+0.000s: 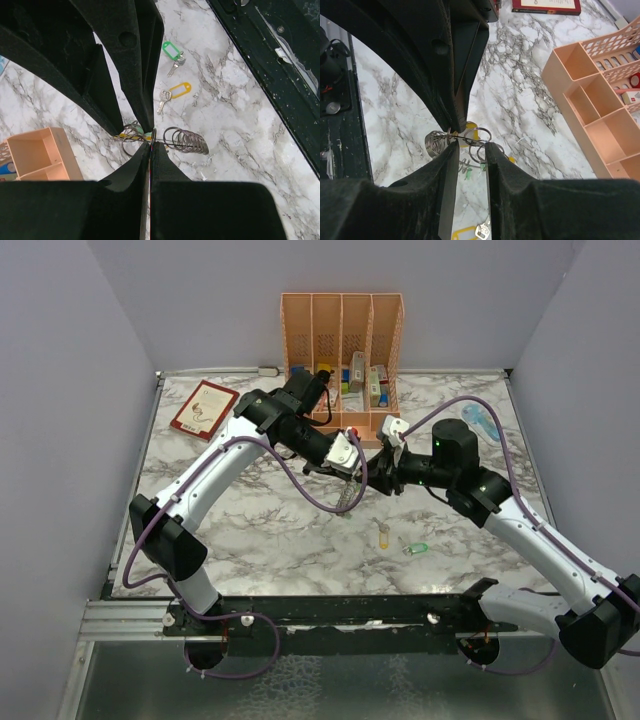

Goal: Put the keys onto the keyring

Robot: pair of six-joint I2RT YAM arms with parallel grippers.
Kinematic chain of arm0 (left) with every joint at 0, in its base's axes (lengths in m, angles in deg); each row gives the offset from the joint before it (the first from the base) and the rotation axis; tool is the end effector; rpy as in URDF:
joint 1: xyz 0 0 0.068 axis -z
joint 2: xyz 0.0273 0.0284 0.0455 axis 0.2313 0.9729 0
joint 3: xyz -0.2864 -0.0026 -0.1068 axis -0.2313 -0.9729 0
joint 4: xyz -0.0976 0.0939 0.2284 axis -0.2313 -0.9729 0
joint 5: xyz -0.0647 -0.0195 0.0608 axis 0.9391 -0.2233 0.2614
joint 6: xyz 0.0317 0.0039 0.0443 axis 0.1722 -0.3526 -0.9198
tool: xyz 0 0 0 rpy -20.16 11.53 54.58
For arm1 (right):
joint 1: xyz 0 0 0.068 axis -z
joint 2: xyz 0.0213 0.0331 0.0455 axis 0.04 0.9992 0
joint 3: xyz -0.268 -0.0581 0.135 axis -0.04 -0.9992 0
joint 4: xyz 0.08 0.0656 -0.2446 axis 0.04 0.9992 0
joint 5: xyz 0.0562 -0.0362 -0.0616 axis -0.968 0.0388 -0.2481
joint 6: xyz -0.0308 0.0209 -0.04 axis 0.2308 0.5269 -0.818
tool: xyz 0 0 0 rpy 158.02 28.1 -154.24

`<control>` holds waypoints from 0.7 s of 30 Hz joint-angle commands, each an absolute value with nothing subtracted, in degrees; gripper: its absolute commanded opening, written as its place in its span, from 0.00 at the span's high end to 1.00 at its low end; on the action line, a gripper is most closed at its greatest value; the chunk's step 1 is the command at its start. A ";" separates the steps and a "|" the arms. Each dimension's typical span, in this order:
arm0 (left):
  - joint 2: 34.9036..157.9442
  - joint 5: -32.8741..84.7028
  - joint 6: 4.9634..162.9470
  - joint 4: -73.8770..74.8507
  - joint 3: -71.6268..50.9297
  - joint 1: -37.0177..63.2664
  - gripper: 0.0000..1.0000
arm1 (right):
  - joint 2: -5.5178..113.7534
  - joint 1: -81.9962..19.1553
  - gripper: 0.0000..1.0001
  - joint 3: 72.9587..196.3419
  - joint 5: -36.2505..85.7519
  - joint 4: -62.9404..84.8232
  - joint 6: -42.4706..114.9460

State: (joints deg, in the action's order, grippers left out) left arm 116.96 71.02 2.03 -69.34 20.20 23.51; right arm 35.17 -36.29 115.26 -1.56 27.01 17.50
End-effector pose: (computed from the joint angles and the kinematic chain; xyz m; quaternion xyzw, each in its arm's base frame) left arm 0.2527 -0.2264 0.4149 0.7631 0.4224 -0.3518 0.3398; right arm 0.1803 0.1463 0.3708 -0.4596 0.6692 0.3400 0.4746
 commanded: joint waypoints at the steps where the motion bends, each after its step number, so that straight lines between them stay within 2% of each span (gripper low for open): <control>1: 116.42 71.77 2.11 -67.60 20.58 23.82 1.00 | 34.08 -36.31 0.69 116.44 -3.32 28.71 17.57; 14: 116.05 69.60 1.51 -67.38 19.68 23.80 1.00 | 33.11 -36.31 0.58 116.19 -2.79 30.21 17.95; 21: 115.85 69.21 1.08 -67.34 19.33 23.80 1.00 | 31.41 -36.31 0.63 116.36 -0.73 32.07 17.32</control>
